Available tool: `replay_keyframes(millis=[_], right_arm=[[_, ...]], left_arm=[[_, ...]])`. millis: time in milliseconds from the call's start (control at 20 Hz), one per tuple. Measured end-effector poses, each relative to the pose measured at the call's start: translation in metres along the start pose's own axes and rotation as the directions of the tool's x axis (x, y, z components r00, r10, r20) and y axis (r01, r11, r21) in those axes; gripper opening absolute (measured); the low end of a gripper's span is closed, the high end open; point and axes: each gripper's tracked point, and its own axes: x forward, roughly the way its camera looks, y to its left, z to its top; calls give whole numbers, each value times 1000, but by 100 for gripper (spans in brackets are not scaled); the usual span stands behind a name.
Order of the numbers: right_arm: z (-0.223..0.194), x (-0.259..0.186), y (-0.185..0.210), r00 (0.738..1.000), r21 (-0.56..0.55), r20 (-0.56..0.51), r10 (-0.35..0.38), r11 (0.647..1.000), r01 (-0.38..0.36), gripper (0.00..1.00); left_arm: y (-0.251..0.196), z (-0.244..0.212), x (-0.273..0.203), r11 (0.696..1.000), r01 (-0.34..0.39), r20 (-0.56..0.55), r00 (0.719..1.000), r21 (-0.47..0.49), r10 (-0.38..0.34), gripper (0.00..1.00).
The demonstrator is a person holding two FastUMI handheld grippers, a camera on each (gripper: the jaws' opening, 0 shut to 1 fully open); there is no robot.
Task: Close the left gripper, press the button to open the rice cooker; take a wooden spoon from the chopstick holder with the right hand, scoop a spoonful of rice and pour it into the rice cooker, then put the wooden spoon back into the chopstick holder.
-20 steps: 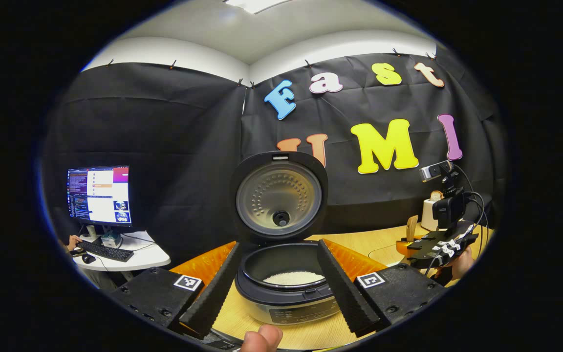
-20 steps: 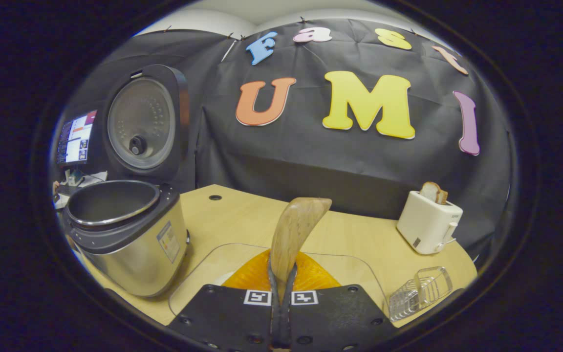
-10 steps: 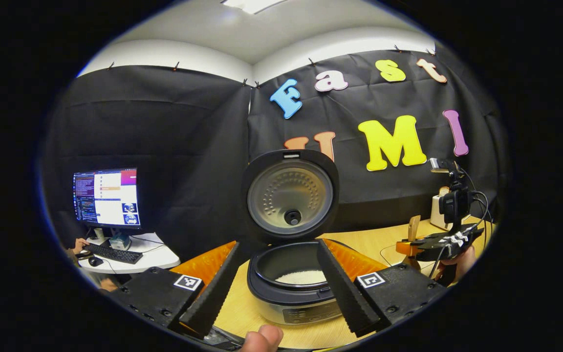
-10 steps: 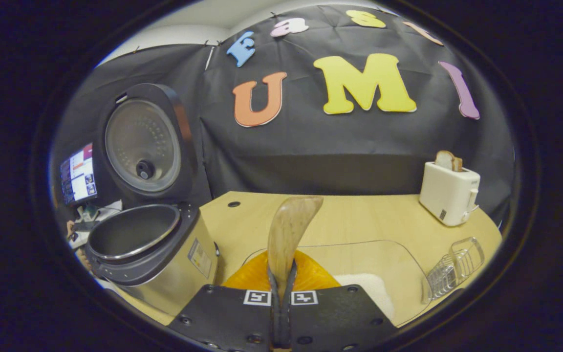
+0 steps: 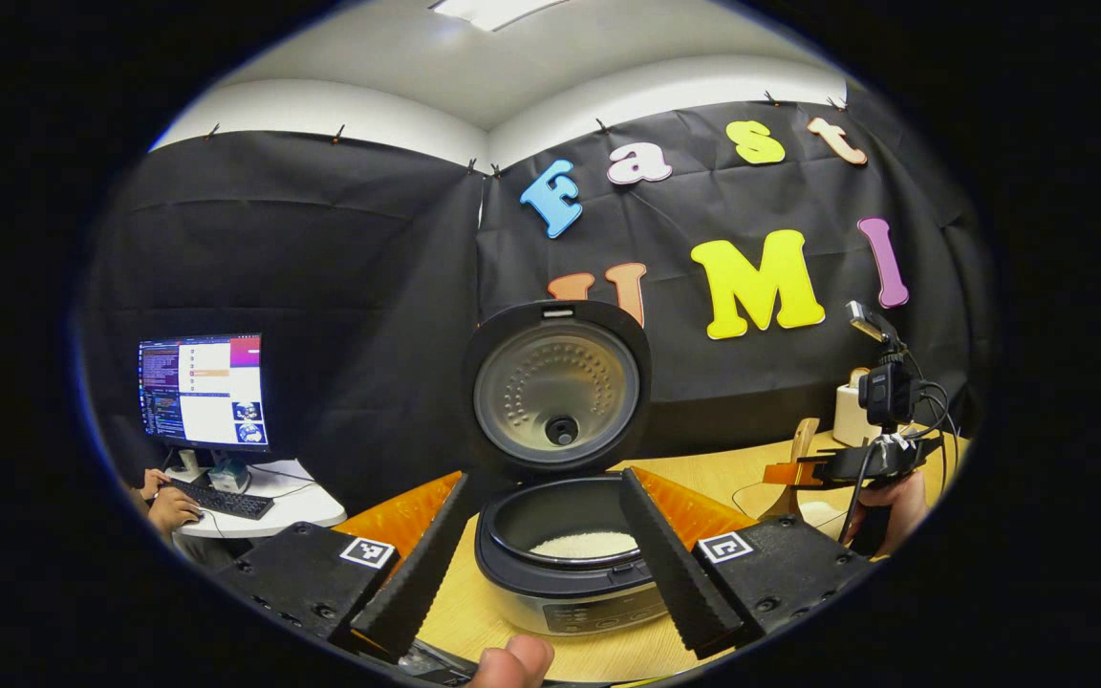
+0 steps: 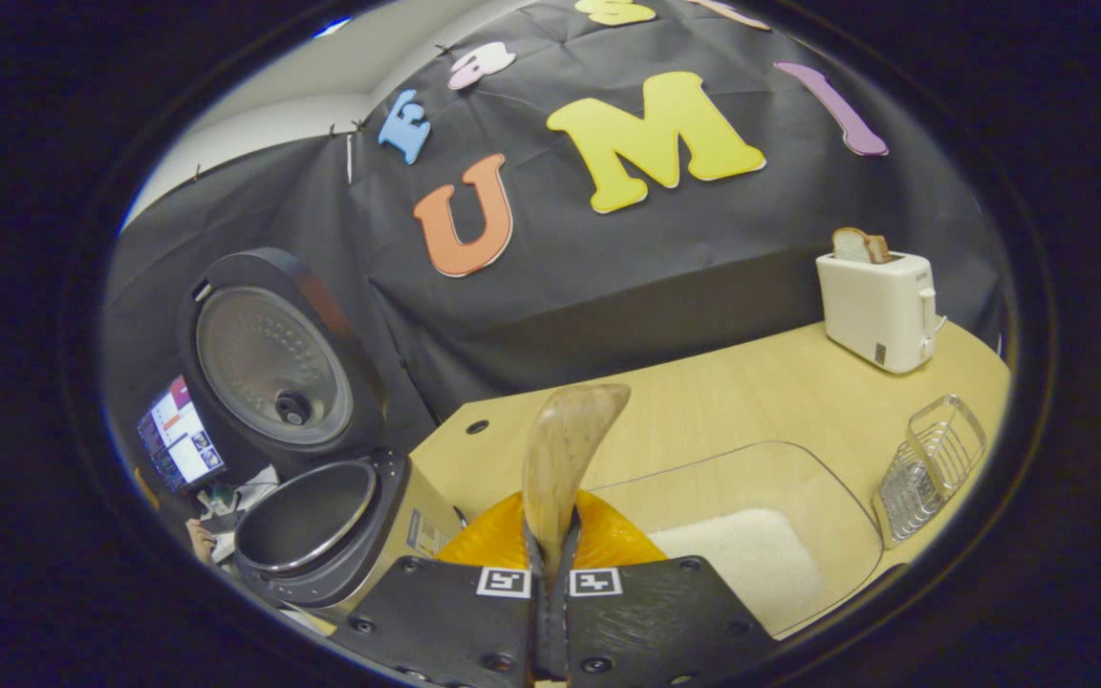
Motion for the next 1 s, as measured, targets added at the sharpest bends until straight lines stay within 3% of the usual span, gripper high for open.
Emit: replay_keyframes(millis=[350, 550, 1000], right_arm=[[15, -16, -26, 998, 141, 61, 8, 990, -17, 0], [26, -30, -48, 993, 276, 116, 7, 960, -39, 0], [69, -55, -67, 981, 344, 193, -9, 937, -59, 0]], left_arm=[[-1, 1, -2, 1000, 4, 4, 1000, -15, -4, 99], [-1, 0, -1, 1000, 4, 2, 1000, -24, -4, 99], [10, 1, -3, 999, -11, -2, 1000, -48, 11, 99]])
